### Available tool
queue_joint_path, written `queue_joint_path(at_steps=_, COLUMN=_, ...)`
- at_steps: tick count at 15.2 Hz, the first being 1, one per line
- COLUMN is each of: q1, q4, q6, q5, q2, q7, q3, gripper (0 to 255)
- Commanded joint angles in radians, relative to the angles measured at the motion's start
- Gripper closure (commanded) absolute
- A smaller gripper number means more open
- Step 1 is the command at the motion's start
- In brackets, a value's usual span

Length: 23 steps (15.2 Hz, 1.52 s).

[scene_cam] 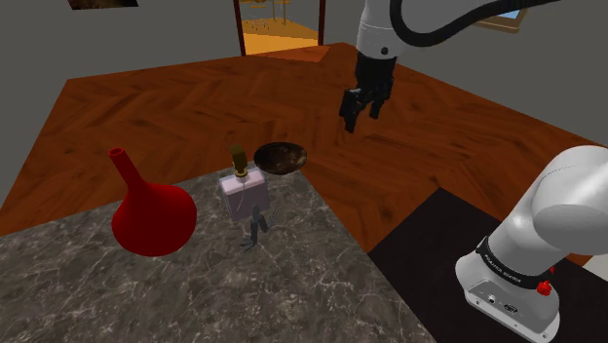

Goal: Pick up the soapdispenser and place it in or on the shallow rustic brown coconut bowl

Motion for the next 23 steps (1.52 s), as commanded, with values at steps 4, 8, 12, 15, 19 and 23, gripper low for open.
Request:
queue_joint_path(at_steps=4, q1=0.014, q4=0.085, q6=0.104, q5=-0.01, q2=0.149, q7=0.11, q3=0.088, gripper=0)
queue_joint_path(at_steps=8, q1=0.019, q4=0.17, q6=0.167, q5=-0.05, q2=0.273, q7=0.205, q3=0.152, gripper=0)
queue_joint_path(at_steps=12, q1=0.028, q4=0.274, q6=0.213, q5=-0.123, q2=0.406, q7=0.31, q3=0.208, gripper=0)
queue_joint_path(at_steps=15, q1=0.043, q4=0.366, q6=0.231, q5=-0.195, q2=0.513, q7=0.393, q3=0.239, gripper=0)
queue_joint_path(at_steps=19, q1=0.086, q4=0.51, q6=0.234, q5=-0.303, q2=0.66, q7=0.5, q3=0.258, gripper=0)
queue_joint_path(at_steps=23, q1=0.135, q4=0.626, q6=0.23, q5=-0.384, q2=0.778, q7=0.57, q3=0.254, gripper=0)
